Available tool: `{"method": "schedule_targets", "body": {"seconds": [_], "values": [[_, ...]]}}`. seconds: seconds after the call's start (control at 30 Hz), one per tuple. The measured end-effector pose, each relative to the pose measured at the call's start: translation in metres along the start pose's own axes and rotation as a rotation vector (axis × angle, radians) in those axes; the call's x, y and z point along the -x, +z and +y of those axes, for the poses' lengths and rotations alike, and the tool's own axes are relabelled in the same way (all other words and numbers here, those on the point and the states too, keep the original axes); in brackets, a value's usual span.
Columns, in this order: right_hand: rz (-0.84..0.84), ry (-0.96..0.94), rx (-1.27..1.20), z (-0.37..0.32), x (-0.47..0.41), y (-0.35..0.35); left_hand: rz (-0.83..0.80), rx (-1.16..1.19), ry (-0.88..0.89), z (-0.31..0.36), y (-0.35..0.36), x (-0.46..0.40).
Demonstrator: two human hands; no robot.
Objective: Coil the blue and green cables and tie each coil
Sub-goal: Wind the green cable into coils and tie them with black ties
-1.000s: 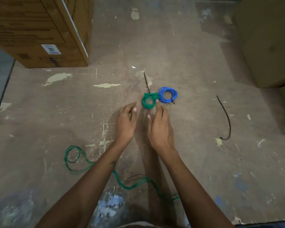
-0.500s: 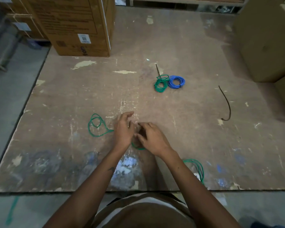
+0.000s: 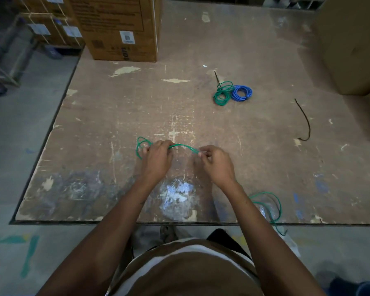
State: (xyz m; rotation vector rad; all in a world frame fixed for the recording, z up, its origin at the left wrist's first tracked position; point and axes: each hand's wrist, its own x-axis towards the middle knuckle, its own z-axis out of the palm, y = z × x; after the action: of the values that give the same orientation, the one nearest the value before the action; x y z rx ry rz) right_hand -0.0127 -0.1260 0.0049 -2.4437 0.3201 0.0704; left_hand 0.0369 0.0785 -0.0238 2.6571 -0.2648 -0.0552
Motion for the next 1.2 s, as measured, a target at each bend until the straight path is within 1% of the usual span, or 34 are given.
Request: {"method": "schedule_targets", "body": {"seconds": [0.07,0.13,0.2,0.27,0.37,0.43,0.5,0.57,0.6,0.67,0.73,0.8,0.87,0.9,0.93,0.97,1.03,1.07,1.13,1.2], "values": [[0.017,0.046,-0.108,0.004,0.001,-0.005,0.043,0.078,-0.007,0.004,-0.003,-0.004],[0.006,0.089,-0.222,0.006,0.001,-0.01,0.058,0.248,0.038,0.015,-0.009,-0.004],[-0.022,0.144,-0.367,0.009,0.004,-0.016,0.036,0.426,0.073,0.033,-0.017,-0.003],[-0.058,0.202,-0.547,0.011,0.009,-0.023,0.011,0.544,0.088,0.053,-0.024,-0.003],[-0.18,0.247,-0.866,0.009,0.021,-0.04,0.0,0.623,0.129,0.081,-0.031,-0.003],[-0.279,0.281,-1.149,0.003,0.035,-0.055,0.019,0.667,0.135,0.097,-0.033,-0.002],[-0.359,0.286,-1.395,0.001,0.051,-0.071,0.001,0.743,0.138,0.111,-0.032,0.001],[-0.372,0.273,-1.506,0.004,0.064,-0.078,-0.034,0.818,0.132,0.123,-0.029,0.005],[-0.343,0.279,-1.519,0.006,0.068,-0.08,-0.032,0.831,0.128,0.129,-0.026,0.009],[-0.246,0.274,-1.447,0.009,0.07,-0.081,0.024,0.78,0.12,0.141,-0.022,0.017],[-0.184,0.225,-1.286,0.013,0.07,-0.086,0.098,0.728,0.09,0.154,-0.018,0.027],[-0.128,0.188,-1.143,0.017,0.068,-0.094,0.188,0.727,0.025,0.167,-0.013,0.04],[-0.063,0.182,-1.11,0.02,0.067,-0.103,0.324,0.705,-0.009,0.178,-0.008,0.052],[-0.049,0.183,-1.131,0.021,0.067,-0.108,0.364,0.71,-0.023,0.183,-0.005,0.058],[-0.048,0.18,-1.163,0.022,0.066,-0.112,0.369,0.74,-0.046,0.189,-0.003,0.064],[-0.052,0.173,-1.193,0.022,0.065,-0.116,0.325,0.803,-0.072,0.194,-0.004,0.069],[-0.055,0.152,-1.215,0.024,0.063,-0.123,0.147,0.984,-0.125,0.204,-0.004,0.077],[-0.053,0.143,-1.217,0.025,0.062,-0.127,0.073,1.038,-0.136,0.206,-0.003,0.08],[-0.058,0.134,-1.233,0.029,0.063,-0.131,0.029,1.053,-0.136,0.208,-0.003,0.087],[-0.049,0.154,-1.259,0.034,0.067,-0.132,0.052,1.045,-0.155,0.207,-0.004,0.093]]}}
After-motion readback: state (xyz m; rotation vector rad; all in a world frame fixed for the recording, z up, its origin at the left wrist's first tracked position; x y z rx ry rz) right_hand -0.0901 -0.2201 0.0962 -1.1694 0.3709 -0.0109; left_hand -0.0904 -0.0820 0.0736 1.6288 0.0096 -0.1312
